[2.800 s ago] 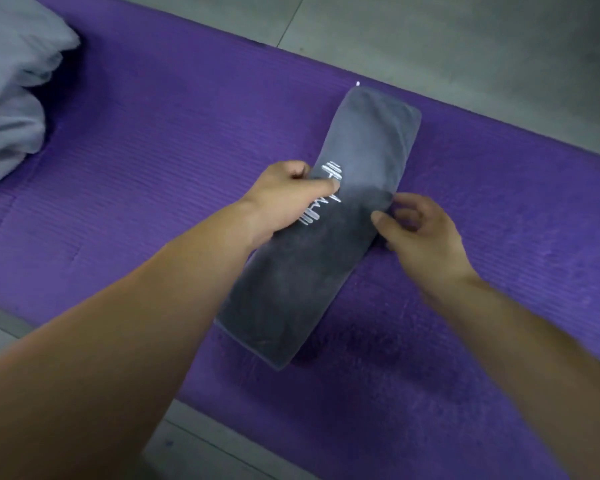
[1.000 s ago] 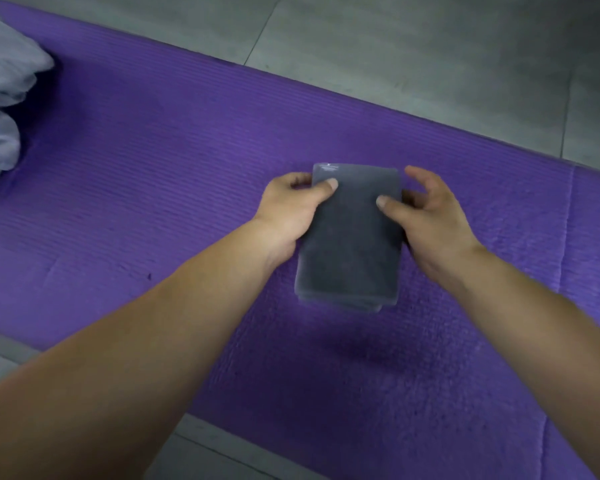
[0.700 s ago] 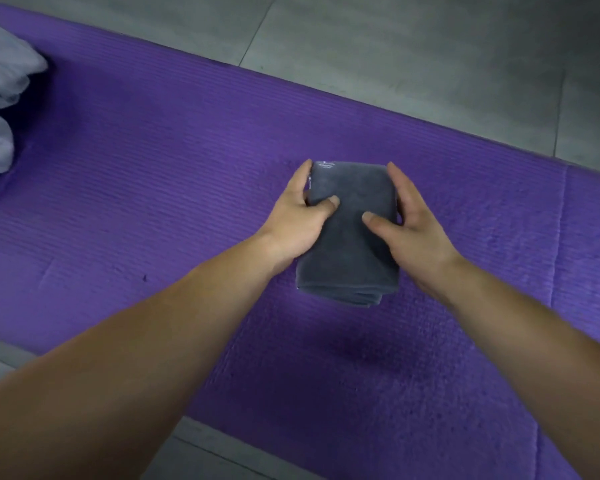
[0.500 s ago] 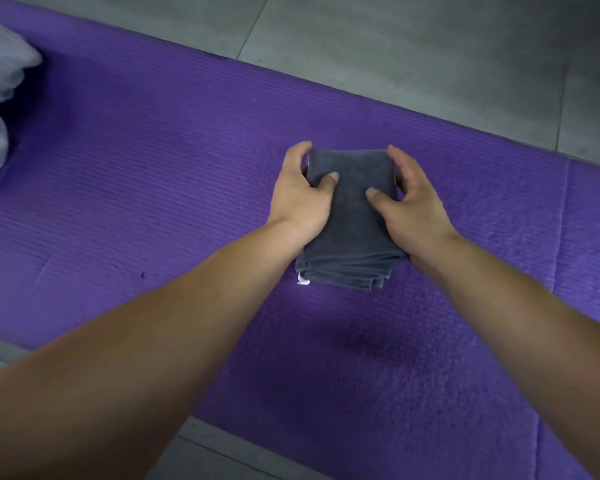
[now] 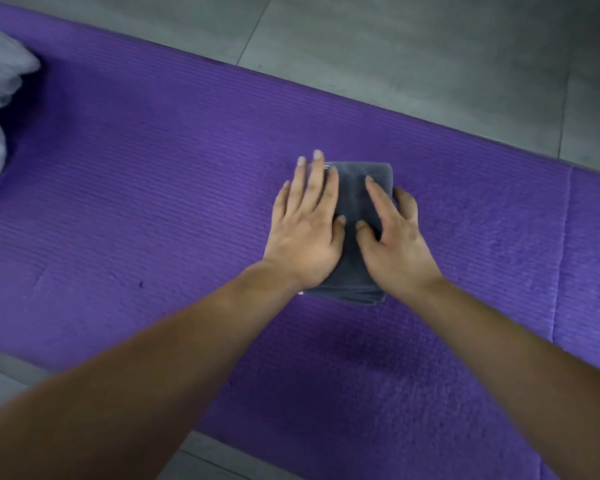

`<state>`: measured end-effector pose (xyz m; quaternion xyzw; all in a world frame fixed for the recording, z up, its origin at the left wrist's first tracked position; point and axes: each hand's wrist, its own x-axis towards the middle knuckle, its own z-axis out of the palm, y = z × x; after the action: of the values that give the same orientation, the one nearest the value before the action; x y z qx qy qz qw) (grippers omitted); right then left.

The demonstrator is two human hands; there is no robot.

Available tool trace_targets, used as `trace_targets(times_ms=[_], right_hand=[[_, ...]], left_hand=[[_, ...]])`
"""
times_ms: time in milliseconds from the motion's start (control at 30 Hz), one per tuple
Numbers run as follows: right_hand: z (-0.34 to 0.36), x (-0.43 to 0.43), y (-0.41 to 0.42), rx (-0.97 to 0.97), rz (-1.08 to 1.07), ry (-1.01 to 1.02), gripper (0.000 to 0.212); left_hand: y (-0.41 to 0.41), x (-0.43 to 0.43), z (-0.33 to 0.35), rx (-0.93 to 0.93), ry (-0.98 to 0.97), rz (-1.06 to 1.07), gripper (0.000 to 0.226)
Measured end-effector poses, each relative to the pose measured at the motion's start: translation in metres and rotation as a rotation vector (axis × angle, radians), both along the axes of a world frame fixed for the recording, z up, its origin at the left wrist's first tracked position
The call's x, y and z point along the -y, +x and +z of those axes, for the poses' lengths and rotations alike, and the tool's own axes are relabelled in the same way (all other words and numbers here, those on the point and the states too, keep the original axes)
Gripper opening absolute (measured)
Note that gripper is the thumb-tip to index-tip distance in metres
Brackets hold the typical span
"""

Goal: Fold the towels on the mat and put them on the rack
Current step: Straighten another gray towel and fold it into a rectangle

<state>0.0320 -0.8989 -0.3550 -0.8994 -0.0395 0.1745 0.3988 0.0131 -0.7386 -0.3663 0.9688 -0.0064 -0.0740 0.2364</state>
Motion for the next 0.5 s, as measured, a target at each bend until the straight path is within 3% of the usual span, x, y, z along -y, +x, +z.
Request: trace_targets(times_ms=[100, 333, 433, 500], right_hand=[[0.004, 0.007, 0.023, -0.058, -0.008, -0.021, 0.063], [-0.008, 0.010, 0.022, -0.009, 0.175, -0.259, 0.070], [-0.007, 0.007, 0.025, 0.030, 0.197, -0.332, 0.069], [-0.007, 0.008, 0.025, 0.030, 0.186, -0.303, 0.068]], left_hand=[[0.000, -0.005, -0.011, -0.025, 0.099, -0.144, 0.076], [-0.001, -0.015, -0.016, -0.130, 0.013, -0.176, 0.073], [0.002, -0.015, -0.013, -0.178, -0.111, -0.132, 0.076], [0.004, -0.013, -0.010, -0.090, -0.312, -0.005, 0.079]])
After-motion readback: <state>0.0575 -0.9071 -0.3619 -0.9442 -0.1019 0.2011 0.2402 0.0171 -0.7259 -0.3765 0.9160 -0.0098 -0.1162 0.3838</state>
